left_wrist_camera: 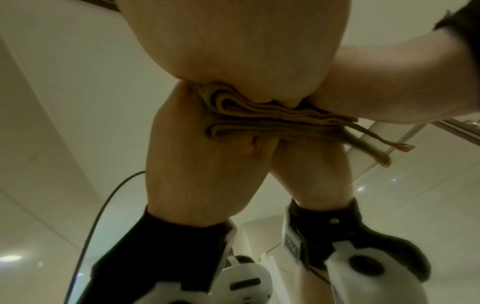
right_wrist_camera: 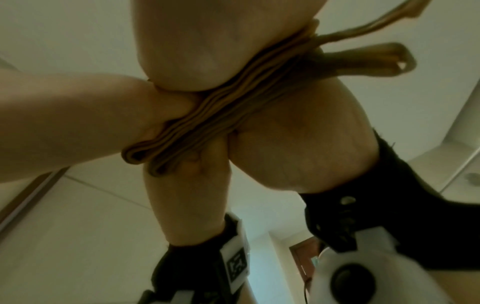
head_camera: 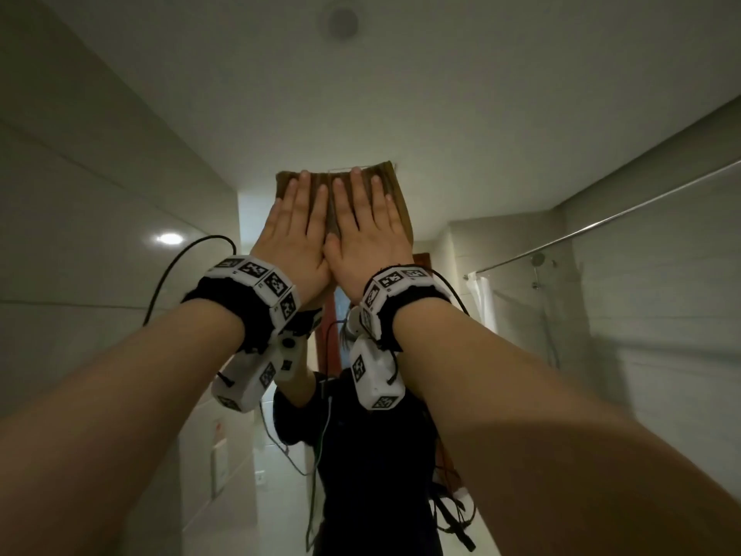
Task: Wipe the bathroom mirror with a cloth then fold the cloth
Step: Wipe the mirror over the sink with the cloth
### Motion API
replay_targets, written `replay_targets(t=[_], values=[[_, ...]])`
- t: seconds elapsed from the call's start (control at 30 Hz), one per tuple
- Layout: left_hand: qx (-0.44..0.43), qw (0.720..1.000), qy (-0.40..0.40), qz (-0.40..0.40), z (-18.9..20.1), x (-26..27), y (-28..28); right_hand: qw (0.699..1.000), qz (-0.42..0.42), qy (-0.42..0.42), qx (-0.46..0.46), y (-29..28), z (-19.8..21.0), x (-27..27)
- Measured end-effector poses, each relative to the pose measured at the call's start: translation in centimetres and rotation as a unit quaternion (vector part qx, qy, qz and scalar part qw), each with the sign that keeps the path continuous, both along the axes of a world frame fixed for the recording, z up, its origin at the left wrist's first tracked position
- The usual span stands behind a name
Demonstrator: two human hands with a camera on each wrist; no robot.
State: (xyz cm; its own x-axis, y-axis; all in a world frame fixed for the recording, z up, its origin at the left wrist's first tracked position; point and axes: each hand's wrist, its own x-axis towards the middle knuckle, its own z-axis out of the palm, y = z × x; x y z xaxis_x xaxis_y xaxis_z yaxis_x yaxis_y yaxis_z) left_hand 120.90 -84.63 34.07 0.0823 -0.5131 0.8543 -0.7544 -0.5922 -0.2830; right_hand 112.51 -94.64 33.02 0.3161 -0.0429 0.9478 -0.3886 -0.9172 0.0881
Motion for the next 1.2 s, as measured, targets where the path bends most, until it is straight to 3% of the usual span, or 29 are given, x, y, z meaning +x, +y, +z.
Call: replay_targets(t=[0.3,0.83,1.2], values=[[-0.008,1.000,-0.004,0.010,1.2,-6.9,-9.6,1.000,0.015,-0.002,-0.006,-9.8,1.2,-7.1],[-0.019,0.999,-0.006,-0.027,1.0,-10.3,-12.8,1.000,-0.002,-0.020,-0.014,-13.3,1.3,-9.7],[-0.012,0.998,-0.043,-0.045,0.7,-18.8,-24.0,0.998,-0.038,-0.043,0.000,-24.3,0.4,-18.3]])
